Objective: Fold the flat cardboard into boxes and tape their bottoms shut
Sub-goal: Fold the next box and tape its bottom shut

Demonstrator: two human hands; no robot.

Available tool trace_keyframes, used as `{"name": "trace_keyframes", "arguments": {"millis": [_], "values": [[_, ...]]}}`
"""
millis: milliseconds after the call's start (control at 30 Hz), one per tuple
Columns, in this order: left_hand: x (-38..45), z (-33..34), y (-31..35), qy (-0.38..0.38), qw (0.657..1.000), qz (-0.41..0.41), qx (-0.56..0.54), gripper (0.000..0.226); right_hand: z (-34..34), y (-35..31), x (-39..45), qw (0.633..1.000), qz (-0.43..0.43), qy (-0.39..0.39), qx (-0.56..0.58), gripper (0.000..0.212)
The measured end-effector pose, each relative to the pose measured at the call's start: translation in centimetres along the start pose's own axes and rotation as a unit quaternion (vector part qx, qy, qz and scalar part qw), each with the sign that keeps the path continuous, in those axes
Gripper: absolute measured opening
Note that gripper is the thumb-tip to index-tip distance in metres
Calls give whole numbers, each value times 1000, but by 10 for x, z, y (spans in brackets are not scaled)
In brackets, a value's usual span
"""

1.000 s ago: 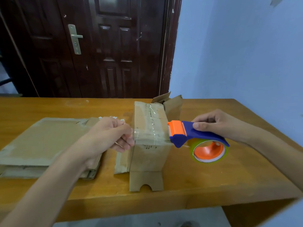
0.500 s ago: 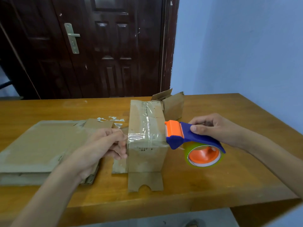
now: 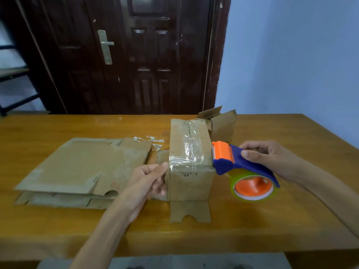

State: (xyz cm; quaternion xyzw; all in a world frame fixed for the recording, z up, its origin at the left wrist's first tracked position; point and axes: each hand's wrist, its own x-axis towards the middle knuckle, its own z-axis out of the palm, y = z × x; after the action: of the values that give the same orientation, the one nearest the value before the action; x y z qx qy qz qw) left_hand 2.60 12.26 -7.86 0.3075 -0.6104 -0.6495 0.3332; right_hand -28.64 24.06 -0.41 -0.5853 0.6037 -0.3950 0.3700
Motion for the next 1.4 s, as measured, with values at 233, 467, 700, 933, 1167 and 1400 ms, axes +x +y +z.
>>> {"name": "trace_keyframes", "arguments": {"millis": [233, 467, 700, 933, 1167, 1400], "values": [[-3, 1, 9, 182, 970, 78, 137, 20, 1, -3, -4, 1000, -8, 14, -14, 29], [2, 36, 39, 38, 853, 348, 386, 27, 0, -7, -5, 999, 4, 15, -37, 36], [6, 30, 22, 4, 822, 377, 428, 35, 0, -2, -5, 1000, -8, 12, -25, 31], [9, 26, 20, 4, 796, 382, 470, 37, -2, 0, -1, 999, -7, 7, -31, 36], [10, 28, 14, 23, 808, 391, 441, 35, -12, -3, 2, 999, -5, -7, -53, 40], [11, 30, 12, 25, 812, 398, 427, 33, -14, 3, 2, 999, -12, -12, -51, 42]]}}
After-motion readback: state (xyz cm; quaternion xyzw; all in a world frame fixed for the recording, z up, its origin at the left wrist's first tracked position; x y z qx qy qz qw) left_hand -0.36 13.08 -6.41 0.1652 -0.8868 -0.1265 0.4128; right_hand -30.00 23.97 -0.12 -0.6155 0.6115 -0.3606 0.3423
